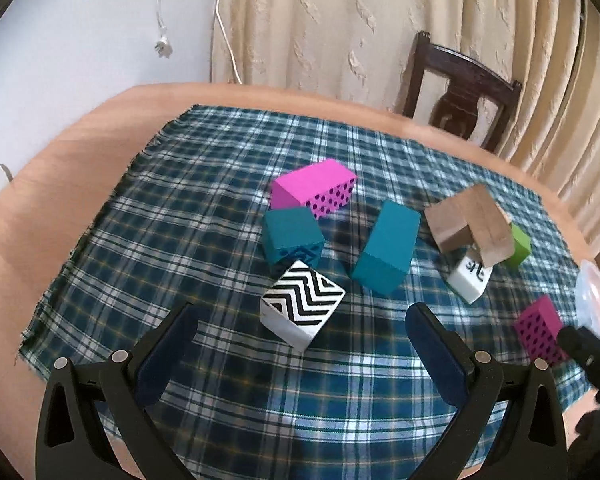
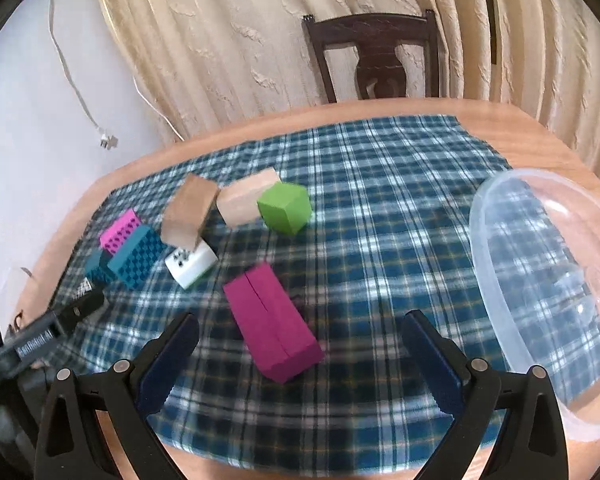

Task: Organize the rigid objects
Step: 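Grasp the zigzag cube with the left tool while the right tool grasps the magenta block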

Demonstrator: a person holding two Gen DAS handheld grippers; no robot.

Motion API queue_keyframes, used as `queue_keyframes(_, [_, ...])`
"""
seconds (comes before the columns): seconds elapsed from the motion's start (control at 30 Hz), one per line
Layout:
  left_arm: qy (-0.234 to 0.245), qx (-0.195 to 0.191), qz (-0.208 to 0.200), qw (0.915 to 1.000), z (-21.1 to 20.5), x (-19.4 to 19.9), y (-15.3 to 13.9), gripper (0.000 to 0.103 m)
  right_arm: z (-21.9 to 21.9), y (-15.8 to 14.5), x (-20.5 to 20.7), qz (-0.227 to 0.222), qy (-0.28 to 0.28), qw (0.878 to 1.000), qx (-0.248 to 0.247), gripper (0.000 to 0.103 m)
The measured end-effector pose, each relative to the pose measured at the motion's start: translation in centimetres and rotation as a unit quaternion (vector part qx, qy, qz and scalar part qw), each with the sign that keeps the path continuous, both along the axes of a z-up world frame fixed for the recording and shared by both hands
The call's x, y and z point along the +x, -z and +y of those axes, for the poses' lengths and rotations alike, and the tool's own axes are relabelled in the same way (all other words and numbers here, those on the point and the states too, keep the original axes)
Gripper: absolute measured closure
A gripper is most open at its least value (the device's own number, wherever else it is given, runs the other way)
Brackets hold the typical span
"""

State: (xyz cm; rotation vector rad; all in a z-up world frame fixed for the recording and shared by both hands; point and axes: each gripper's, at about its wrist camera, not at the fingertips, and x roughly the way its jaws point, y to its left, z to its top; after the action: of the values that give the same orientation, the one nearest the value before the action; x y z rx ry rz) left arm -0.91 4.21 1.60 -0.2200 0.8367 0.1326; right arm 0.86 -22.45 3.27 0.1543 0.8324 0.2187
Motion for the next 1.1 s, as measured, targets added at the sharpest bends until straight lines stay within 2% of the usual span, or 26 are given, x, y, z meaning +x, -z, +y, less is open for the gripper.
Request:
queue_keyframes(0.2, [-0.002, -0.005, 0.012, 0.9999, 0.3, 0.4, 0.3, 0.0, 1.6, 0.2, 0.5, -0.011, -0.009, 1.0, -0.023, 0.003])
queue_keyframes(0.27, [0.0, -0.005, 0.017, 0.9998, 0.4, 0.5, 0.5, 0.007, 1.7, 0.4, 0.6, -0.006, -0.012, 1.0, -0.023, 0.004])
queue_keyframes(0.37, [0.002, -0.006, 0.027, 0.9996, 0.4, 0.8, 0.8, 0.011, 1.6, 0.7, 0.7, -0.003, -0.01, 0.999, -0.031, 0.008])
queue_keyframes(0.7, [-0.002, 0.011, 0.026, 0.9996, 0.1, 1.1, 0.8, 0.028, 2.9, 1.8, 1.1, 0.023, -0.029, 0.997, -0.061, 0.046])
queue_keyframes(0.73, [-0.002, 0.011, 0.026, 0.9996, 0.2, 1.1, 0.8, 0.032, 3.1, 1.9, 1.1, 0.023, -0.027, 0.997, -0.067, 0.049])
queue_keyframes(0.83, [-0.003, 0.017, 0.024, 0.9996, 0.2, 1.0, 0.8, 0.043, 3.2, 1.8, 1.0, 0.02, -0.029, 0.997, -0.073, 0.053])
queue_keyframes(0.97, [0.004, 0.023, 0.021, 0.9995, -0.1, 0.9, 0.7, 0.058, 3.1, 1.8, 0.9, 0.018, -0.03, 0.997, -0.069, 0.064])
queue_keyframes(1.0, [0.007, 0.023, 0.02, 0.9995, -0.1, 0.9, 0.7, 0.06, 3.1, 1.8, 0.9, 0.018, -0.03, 0.997, -0.067, 0.068])
queue_keyframes(1.1, [0.01, 0.024, 0.019, 0.9995, -0.3, 0.8, 0.7, 0.061, 3.0, 1.8, 0.9, 0.017, -0.028, 0.998, -0.062, 0.068])
